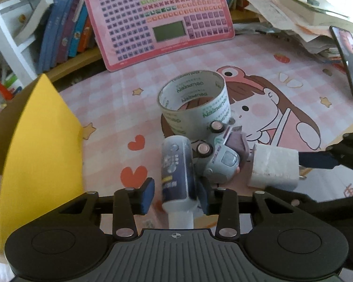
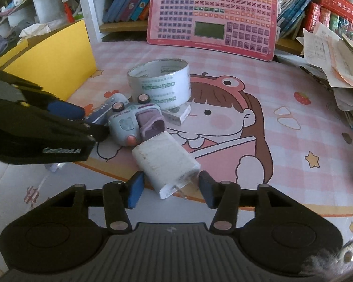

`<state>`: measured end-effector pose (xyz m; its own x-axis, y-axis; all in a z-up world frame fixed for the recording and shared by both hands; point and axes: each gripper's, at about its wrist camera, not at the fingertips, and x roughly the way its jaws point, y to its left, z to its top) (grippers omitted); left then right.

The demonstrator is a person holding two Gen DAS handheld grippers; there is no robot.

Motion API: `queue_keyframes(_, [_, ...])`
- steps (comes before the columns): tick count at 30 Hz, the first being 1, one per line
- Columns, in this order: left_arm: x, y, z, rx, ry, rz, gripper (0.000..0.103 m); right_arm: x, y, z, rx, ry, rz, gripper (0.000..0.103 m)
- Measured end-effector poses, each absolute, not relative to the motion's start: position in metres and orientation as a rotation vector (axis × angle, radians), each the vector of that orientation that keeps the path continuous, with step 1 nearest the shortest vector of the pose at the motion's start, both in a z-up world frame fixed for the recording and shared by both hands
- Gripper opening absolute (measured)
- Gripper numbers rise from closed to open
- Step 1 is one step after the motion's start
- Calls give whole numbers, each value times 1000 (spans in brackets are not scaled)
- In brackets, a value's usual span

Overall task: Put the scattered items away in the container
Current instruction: 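Grasp the white-and-blue bottle with the left tool while the right tool holds the charger, then lift the bottle with the left tool and move it toward the yellow box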

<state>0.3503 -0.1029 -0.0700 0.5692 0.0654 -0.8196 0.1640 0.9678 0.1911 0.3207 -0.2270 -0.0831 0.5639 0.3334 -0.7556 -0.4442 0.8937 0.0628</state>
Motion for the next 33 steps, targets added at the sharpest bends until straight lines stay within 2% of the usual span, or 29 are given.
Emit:
queue_keyframes(5, [364,-100,-77,233,986,-46,35,328,-224,-84,-171,838,478,62])
queue_keyframes(10, [376,-93,-77,172,999,-41,35,335,-214,-86,-216,824,520,64])
queue_keyframes(14, [378,-88,-76,115,1014,-36,35,336,-209,-86,-233,815,542,61])
queue_keyframes(15, [378,-87,-76,105,1014,-40,31,336,-210,-86,-231,816,545,60])
queue_keyframes(17, [378,-87,-76,92,1015,-39,31,336,-211,-86,-228,814,548,52])
queue_keyframes(23, [372,-86,-72,42,1018,-26,31,332,-219,-83,-199,807,493,42])
queue_keyframes(33, [336,-85,-43,-76,947,-69,31,312,-230,-70,-107,825,497,42])
